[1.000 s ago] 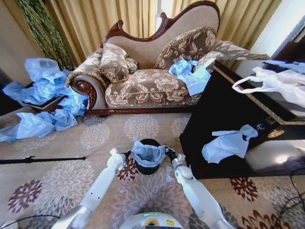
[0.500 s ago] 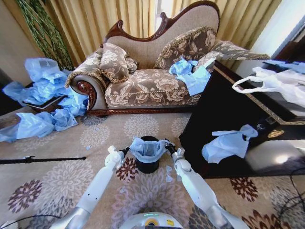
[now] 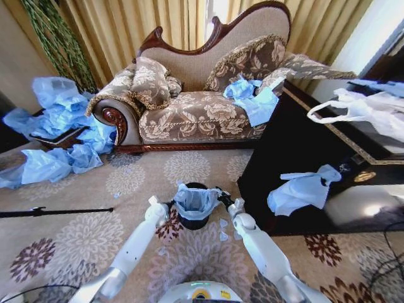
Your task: Place a garbage bag over the trash bin.
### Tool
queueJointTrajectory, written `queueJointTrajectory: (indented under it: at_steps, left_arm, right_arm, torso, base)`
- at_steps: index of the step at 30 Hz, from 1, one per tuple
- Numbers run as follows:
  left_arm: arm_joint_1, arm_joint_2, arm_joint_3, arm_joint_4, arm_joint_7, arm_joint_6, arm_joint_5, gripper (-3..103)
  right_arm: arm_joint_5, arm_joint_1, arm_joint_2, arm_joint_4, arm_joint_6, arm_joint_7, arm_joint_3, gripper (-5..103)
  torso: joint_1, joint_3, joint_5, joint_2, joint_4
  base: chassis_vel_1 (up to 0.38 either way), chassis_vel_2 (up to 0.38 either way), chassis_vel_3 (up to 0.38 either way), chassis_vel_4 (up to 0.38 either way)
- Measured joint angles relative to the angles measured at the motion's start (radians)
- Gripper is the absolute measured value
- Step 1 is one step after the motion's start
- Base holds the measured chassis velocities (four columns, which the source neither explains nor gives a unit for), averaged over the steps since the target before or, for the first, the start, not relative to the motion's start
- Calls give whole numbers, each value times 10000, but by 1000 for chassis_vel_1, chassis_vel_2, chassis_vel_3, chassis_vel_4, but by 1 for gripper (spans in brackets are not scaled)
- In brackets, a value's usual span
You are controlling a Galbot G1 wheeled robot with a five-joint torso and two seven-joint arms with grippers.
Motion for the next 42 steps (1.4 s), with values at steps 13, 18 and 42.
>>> queueJointTrajectory:
  at_steps: [13, 18, 42]
  left_arm:
    - [421, 1128, -464, -1917, 791, -493, 765, 0]
    - [-806, 646, -376, -436, 1037, -738, 988, 0]
    - [-249, 446, 685, 772, 1502, -703, 2022, 0]
  right_arm:
    - [-405, 587, 457, -1569, -282, -41, -107, 0]
    - [-644, 335, 518, -1408, -145, -102, -110, 0]
    - [-615, 1255, 973, -3798, 682, -533, 58, 0]
  torso:
    - [-1, 0, -4, 2, -3]
    - [0, 0, -7, 2, -16]
    - [-1, -1, -3, 2, -5]
  base:
    - [0, 0, 0, 0]
    - [0, 0, 0, 0]
    - [0, 0, 0, 0]
